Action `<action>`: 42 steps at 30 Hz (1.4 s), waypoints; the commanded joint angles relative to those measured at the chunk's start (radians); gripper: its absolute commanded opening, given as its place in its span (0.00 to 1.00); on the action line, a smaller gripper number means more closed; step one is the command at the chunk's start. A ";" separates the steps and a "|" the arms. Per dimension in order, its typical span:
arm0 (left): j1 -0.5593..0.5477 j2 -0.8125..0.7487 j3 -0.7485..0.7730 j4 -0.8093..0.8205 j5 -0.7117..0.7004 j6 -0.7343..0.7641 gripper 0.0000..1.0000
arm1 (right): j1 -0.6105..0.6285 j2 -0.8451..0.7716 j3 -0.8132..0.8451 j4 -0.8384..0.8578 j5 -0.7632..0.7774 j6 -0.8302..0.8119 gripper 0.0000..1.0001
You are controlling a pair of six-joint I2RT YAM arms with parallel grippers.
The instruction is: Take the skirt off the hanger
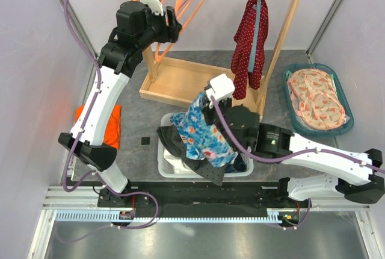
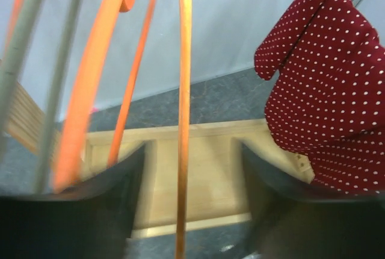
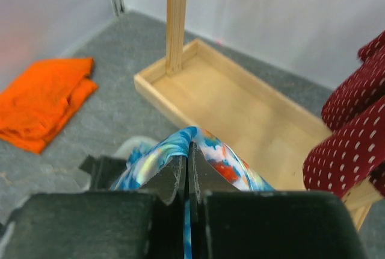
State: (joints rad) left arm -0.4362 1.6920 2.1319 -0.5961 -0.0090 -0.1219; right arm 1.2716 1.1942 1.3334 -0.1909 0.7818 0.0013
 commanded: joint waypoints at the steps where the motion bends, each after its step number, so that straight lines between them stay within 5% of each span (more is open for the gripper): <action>1: -0.002 -0.087 -0.003 0.025 0.033 -0.004 0.87 | -0.006 -0.018 -0.150 0.011 -0.030 0.176 0.00; 4: -0.006 -0.115 -0.013 0.022 0.070 -0.022 0.99 | -0.005 -0.024 -0.275 0.030 -0.102 0.294 0.00; 18: -0.119 -0.150 0.056 -0.016 0.057 0.017 0.99 | -0.011 0.080 -0.844 0.335 -0.326 0.929 0.00; 22: -0.159 -0.134 0.089 -0.021 0.035 0.039 1.00 | -0.009 0.125 -0.866 0.301 -0.343 0.990 0.00; 24: -0.180 -0.124 0.105 -0.019 0.021 0.048 1.00 | -0.011 0.117 -0.826 0.239 -0.357 0.968 0.14; 25: -0.185 -0.115 0.111 -0.019 0.018 0.050 1.00 | -0.011 0.105 -0.804 0.210 -0.368 0.950 0.29; 26: -0.193 -0.108 0.126 -0.018 0.014 0.053 1.00 | -0.009 0.094 -0.781 0.165 -0.368 0.922 0.60; 28: -0.216 -0.083 0.143 -0.011 0.014 0.064 1.00 | -0.009 0.045 -0.706 0.062 -0.392 0.879 0.85; 31: -0.243 -0.046 0.189 0.001 -0.011 0.077 1.00 | -0.006 -0.024 -0.576 -0.096 -0.401 0.809 0.98; 36: -0.266 0.021 0.244 0.024 -0.008 0.068 1.00 | 0.001 -0.088 -0.422 -0.268 -0.470 0.789 0.96; 42: -0.282 0.061 0.243 0.041 0.006 0.077 1.00 | 0.104 -0.093 -0.275 -0.344 -0.354 0.719 0.76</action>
State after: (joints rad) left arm -0.7055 1.7348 2.3409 -0.6079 0.0013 -0.0807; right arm 1.3422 1.1133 0.9386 -0.4088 0.3676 0.7994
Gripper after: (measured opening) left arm 0.993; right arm 0.801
